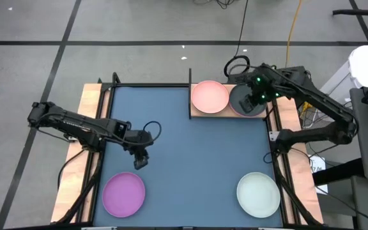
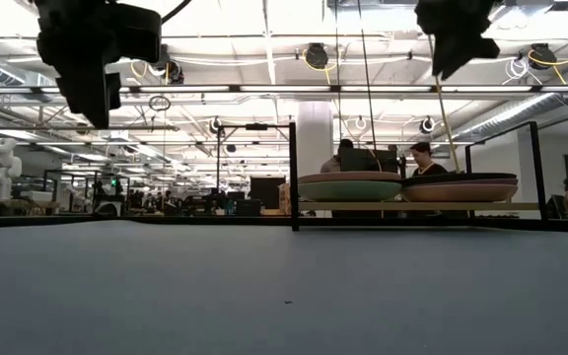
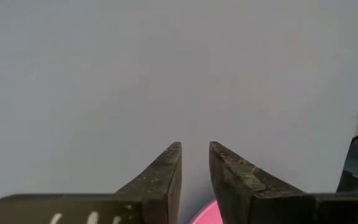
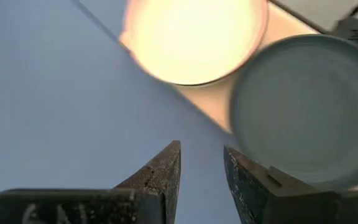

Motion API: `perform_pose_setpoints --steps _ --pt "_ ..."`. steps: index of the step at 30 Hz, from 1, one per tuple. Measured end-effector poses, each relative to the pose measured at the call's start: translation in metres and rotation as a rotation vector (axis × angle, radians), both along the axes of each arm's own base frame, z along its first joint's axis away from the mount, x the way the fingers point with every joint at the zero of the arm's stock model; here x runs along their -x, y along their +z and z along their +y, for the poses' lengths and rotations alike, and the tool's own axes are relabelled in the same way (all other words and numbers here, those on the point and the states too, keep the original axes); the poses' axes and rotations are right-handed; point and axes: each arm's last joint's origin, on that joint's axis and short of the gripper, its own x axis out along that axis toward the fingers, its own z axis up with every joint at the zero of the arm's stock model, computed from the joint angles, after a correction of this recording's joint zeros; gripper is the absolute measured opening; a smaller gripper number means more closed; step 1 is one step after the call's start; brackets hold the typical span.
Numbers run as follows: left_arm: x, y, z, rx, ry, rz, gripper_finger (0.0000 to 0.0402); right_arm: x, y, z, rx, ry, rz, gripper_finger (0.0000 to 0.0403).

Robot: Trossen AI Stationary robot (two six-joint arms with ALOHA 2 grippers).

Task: Place and stack plates onto a shelf
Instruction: Stack the purple plate on top of the orange plate on the shelf

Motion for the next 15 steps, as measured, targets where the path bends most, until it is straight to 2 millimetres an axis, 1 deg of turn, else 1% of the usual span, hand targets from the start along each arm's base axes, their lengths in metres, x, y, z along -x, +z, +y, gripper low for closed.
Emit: perform_pose_setpoints --steps 6,12,15 --pt "0.001 0.000 -0.005 0.011 0.004 0.008 0.0094 -0.009 0.004 0.022 -0.058 0.043 -0.068 0.0105" --pt "0.004 0.000 -0.015 0.014 -0.040 0.009 0.0095 -0.019 0.005 0.042 -0.095 0.056 -0.112 0.0089" --pt "0.005 0.000 -0.022 0.033 -0.072 0.015 0.0097 -0.025 0.007 0.053 -0.078 0.059 -0.135 0.0083"
